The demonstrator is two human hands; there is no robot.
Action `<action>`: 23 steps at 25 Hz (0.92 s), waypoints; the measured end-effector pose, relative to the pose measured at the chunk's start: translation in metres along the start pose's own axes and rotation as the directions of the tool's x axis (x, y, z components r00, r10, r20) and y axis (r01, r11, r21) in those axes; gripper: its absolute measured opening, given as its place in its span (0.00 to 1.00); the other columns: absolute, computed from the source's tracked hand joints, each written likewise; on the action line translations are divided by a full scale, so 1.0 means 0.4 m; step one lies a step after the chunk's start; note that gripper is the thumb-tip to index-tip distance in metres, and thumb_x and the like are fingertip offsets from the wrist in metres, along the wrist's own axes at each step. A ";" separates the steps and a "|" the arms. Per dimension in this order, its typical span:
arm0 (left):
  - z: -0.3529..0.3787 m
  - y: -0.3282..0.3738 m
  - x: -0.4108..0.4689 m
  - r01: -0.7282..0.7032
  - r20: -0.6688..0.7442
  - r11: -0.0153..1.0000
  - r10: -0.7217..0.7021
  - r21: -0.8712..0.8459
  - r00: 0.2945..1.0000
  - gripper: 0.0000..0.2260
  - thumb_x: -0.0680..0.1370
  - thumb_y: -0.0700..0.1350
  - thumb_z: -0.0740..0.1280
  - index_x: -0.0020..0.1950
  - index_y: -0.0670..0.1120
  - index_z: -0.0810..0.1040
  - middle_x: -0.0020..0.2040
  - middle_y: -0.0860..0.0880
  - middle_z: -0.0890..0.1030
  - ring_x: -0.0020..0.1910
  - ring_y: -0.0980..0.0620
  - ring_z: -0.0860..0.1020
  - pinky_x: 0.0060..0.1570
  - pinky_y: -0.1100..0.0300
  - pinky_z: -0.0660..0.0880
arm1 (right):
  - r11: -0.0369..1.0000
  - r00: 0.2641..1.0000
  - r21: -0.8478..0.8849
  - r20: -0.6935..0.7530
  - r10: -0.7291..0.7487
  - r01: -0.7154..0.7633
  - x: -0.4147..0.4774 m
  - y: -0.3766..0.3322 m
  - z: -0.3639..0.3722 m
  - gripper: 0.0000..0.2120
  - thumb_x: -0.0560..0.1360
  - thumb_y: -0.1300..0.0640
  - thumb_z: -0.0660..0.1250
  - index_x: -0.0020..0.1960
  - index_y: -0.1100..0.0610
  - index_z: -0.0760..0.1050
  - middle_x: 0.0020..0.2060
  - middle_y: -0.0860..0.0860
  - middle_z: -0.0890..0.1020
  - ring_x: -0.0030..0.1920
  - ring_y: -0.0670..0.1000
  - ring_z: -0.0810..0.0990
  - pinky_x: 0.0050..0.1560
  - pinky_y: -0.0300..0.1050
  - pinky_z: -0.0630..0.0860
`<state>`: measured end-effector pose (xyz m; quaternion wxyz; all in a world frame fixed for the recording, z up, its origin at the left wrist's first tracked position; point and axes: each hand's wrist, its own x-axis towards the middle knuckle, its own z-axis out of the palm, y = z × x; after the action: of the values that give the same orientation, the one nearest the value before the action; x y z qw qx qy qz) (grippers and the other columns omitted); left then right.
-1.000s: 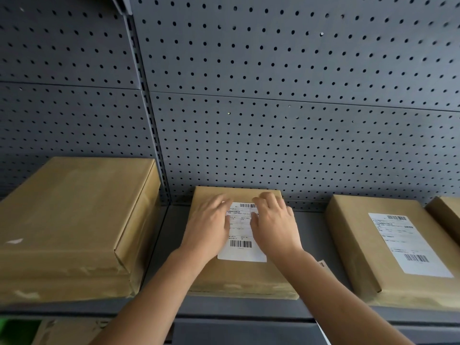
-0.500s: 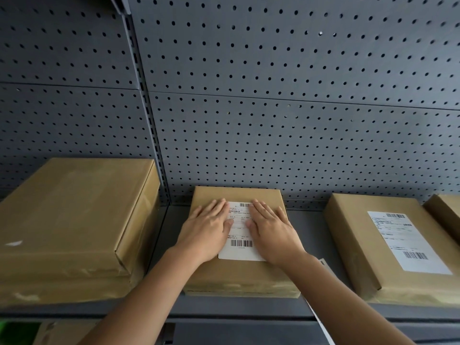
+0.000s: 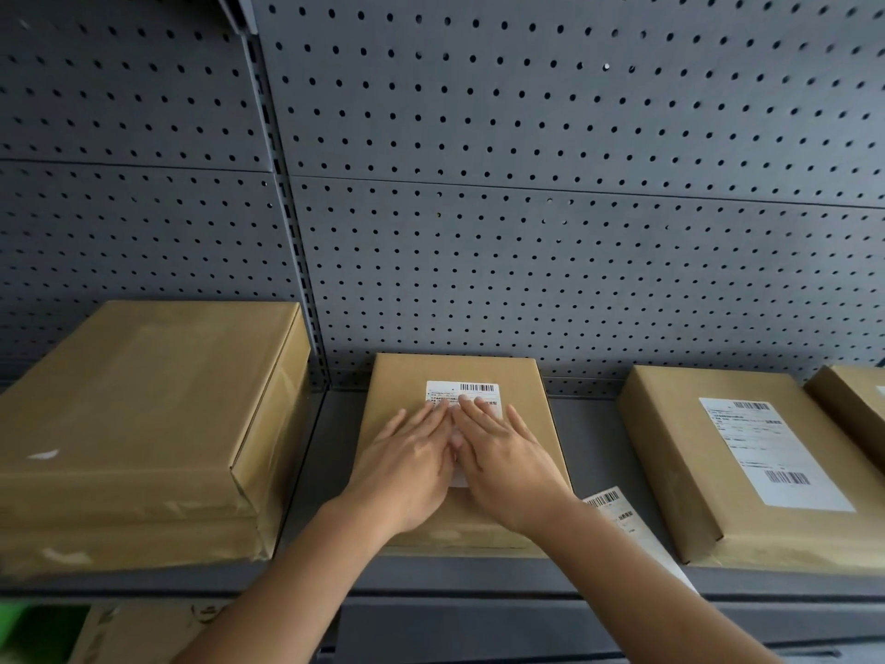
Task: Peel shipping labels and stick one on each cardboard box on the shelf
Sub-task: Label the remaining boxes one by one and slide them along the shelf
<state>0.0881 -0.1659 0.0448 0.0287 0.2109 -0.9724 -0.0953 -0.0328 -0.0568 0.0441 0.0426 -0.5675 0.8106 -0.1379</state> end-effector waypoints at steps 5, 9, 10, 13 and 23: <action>0.007 -0.001 -0.014 0.025 0.029 0.999 -0.026 0.022 0.999 0.26 0.86 0.53 0.45 0.84 0.49 0.45 0.84 0.53 0.45 0.81 0.58 0.42 0.80 0.55 0.43 | 0.998 0.999 -0.063 0.042 0.031 -0.029 -0.026 -0.001 0.014 0.40 0.75 0.37 0.29 0.81 0.51 0.51 0.80 0.46 0.54 0.80 0.45 0.48 0.79 0.51 0.43; 0.002 -0.007 -0.029 0.098 0.051 0.995 -0.099 0.020 0.994 0.27 0.86 0.56 0.44 0.83 0.50 0.43 0.83 0.55 0.43 0.81 0.58 0.42 0.81 0.53 0.43 | 0.993 0.994 -0.061 0.040 0.106 -0.103 -0.048 0.028 0.003 0.39 0.76 0.34 0.32 0.81 0.51 0.53 0.80 0.45 0.54 0.80 0.44 0.49 0.79 0.51 0.41; 0.001 -0.012 -0.034 0.116 0.055 0.993 -0.117 0.018 0.992 0.27 0.86 0.56 0.44 0.83 0.50 0.42 0.83 0.55 0.43 0.81 0.58 0.42 0.80 0.53 0.42 | 0.990 0.991 -0.065 0.032 0.128 -0.125 -0.053 0.039 0.003 0.35 0.79 0.36 0.36 0.81 0.51 0.53 0.80 0.45 0.54 0.80 0.44 0.49 0.79 0.51 0.41; -0.003 -0.025 -0.050 0.172 0.050 0.985 -0.171 -0.007 0.984 0.27 0.86 0.56 0.43 0.83 0.49 0.42 0.83 0.54 0.42 0.81 0.58 0.41 0.80 0.54 0.41 | 0.982 0.983 -0.071 0.033 0.180 -0.177 -0.065 0.056 0.001 0.31 0.82 0.39 0.41 0.81 0.52 0.52 0.81 0.46 0.53 0.80 0.44 0.47 0.79 0.50 0.40; 0.014 0.039 -0.153 -0.017 0.045 1.000 0.017 0.018 0.999 0.37 0.75 0.61 0.24 0.83 0.50 0.40 0.81 0.56 0.37 0.80 0.59 0.37 0.81 0.53 0.43 | 0.997 1.000 -0.074 0.012 -0.007 0.007 -0.161 -0.048 0.038 0.31 0.82 0.38 0.39 0.81 0.50 0.50 0.80 0.45 0.51 0.80 0.44 0.46 0.79 0.50 0.39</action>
<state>0.1369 -0.1254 0.0413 0.0057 0.2007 -0.9754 -0.0910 0.0107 -0.0054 0.0291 0.0258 -0.5723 0.8129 -0.1048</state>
